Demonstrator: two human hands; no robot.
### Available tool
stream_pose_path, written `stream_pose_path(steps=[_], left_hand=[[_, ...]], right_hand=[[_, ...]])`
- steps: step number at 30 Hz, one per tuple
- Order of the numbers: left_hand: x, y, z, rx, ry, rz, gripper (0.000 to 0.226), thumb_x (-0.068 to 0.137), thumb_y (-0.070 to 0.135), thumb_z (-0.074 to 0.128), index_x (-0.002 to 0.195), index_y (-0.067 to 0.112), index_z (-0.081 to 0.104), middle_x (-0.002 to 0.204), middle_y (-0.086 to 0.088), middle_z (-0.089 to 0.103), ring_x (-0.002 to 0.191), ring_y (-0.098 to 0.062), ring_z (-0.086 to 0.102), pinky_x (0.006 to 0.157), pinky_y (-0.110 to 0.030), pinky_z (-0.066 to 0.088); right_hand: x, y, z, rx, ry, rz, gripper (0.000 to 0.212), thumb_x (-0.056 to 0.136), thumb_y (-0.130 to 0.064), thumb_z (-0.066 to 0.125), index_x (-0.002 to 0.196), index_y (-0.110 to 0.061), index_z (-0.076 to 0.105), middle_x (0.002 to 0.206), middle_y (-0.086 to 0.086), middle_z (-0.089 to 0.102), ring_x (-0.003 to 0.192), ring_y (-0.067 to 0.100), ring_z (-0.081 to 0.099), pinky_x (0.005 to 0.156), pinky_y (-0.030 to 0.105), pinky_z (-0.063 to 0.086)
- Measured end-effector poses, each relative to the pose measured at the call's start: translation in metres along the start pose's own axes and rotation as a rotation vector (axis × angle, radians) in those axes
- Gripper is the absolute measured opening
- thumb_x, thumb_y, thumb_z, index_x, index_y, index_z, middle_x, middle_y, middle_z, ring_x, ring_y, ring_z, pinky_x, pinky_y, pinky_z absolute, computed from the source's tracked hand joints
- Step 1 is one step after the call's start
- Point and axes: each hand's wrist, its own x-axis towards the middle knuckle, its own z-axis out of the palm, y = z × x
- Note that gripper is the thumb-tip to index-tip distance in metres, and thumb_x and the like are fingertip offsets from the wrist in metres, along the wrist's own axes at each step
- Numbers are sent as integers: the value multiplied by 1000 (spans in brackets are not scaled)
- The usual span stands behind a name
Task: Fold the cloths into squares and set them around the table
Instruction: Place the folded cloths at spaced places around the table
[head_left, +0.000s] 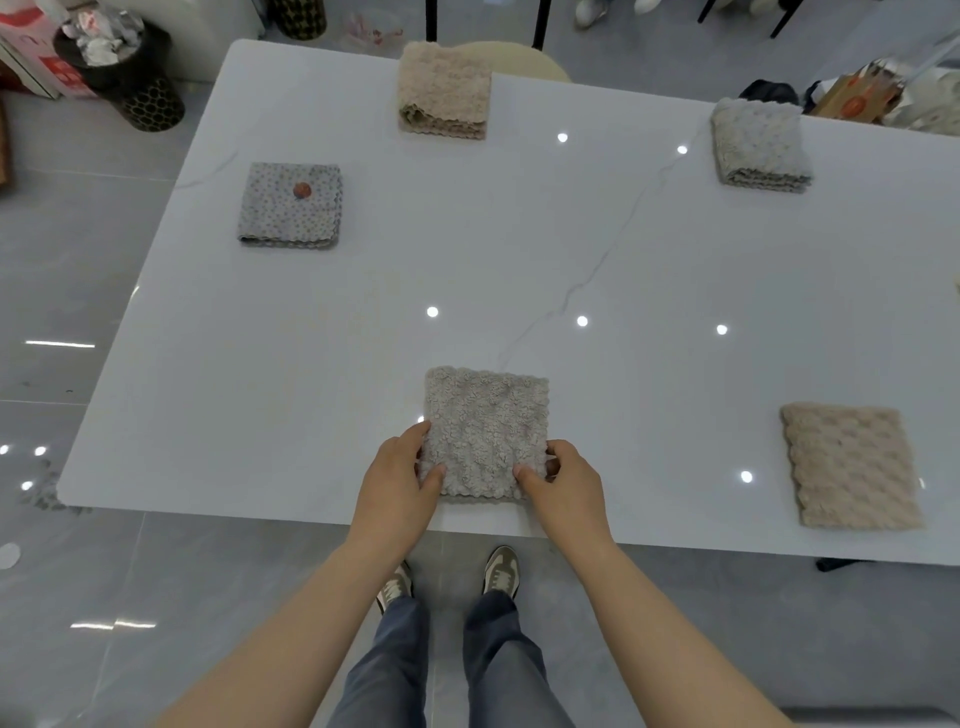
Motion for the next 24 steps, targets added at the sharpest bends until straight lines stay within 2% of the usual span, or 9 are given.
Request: stream_pose_path(steps=[7,10,15,19,24], left_hand=[[-3,4,0,-24,21,13,50,91,19,57,139,20,41,110,-1,52,97,-17,54,84,-24,40],[-5,5,-3,-50,32,10,46,91,18,57,135,19,45,110,-3,55,95,-17,55,81,-25,41],[-11,10,-10,-64,65,-17,48,89,19,60,135,17,44,109,2,50,90,-15,57,78,-24,42],[-17,13,-14,-39,106,-9,45,88,21,61,131,17,47,108,1,52,92,-14,56,79,-24,43],[-24,19,-16,-35,104,-6,39,88,18,60,126,16,51,107,-1,55,89,-14,57,82,-28,48]], right_hand=[[1,1,0,-10,-15,-8,22,90,-18,62,110,-9,58,78,-18,49,69,-6,47,56,1,36],[0,1,-3,1,-9,1,26,90,-20,63,113,-13,56,80,-19,49,71,-5,48,59,1,37],[-5,5,-12,7,18,51,41,89,-31,64,124,-12,53,99,1,60,85,12,57,73,20,39],[-13,4,-18,24,43,47,38,89,-31,65,121,-14,55,102,2,61,84,12,58,75,23,42],[-23,-1,-21,31,49,14,30,89,-29,64,115,-18,56,99,-1,62,79,4,56,68,18,43]])
